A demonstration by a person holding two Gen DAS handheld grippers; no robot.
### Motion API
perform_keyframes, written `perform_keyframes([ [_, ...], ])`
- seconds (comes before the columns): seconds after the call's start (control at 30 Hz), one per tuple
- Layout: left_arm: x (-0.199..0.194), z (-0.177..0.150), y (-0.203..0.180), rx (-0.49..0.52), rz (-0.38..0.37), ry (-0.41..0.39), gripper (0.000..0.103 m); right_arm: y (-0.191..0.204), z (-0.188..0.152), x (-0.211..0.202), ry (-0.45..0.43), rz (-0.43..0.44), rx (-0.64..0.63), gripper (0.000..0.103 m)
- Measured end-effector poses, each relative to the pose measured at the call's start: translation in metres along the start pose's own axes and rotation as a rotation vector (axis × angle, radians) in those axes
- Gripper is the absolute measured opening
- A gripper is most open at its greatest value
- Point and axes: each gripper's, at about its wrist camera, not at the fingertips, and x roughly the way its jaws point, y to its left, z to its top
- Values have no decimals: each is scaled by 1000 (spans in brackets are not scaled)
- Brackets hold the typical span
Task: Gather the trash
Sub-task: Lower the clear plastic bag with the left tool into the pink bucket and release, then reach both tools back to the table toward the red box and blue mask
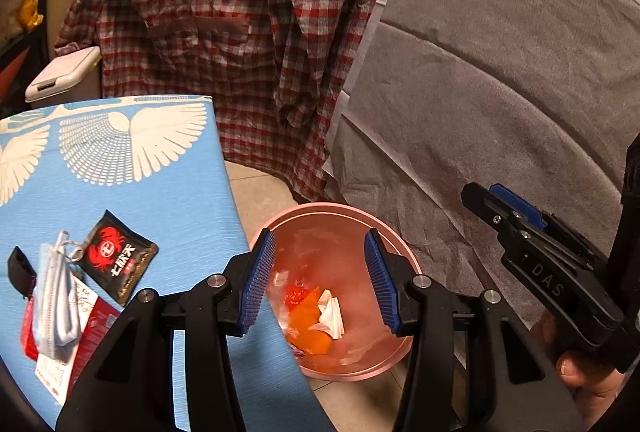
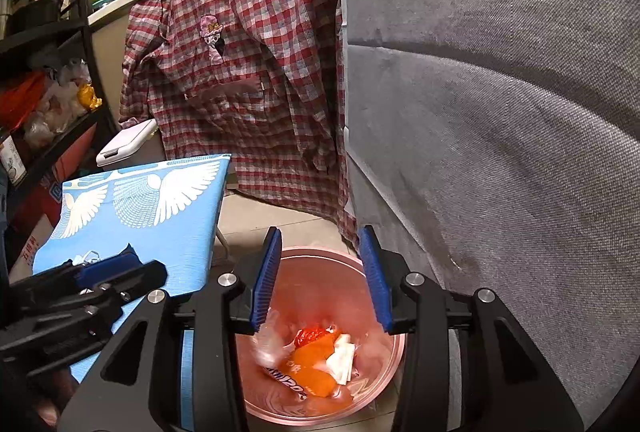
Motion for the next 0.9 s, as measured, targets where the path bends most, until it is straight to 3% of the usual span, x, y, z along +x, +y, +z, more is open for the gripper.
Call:
perform_keyframes([
  [0.23, -32, 2, 13, 12, 19, -37, 46, 13, -1, -15, -47, 53, -20, 42],
  [0.53, -97, 8, 69, -33, 92, -129, 40, 47, -13, -32, -60, 159, -79, 41],
  [0.73, -141, 8, 117, -83, 171, -177, 33, 80, -19, -43, -49, 259, -107, 24],
  [0.9, -169, 4, 154, -117, 233, -207, 32, 116, -21, -52, -56, 332, -140, 19],
])
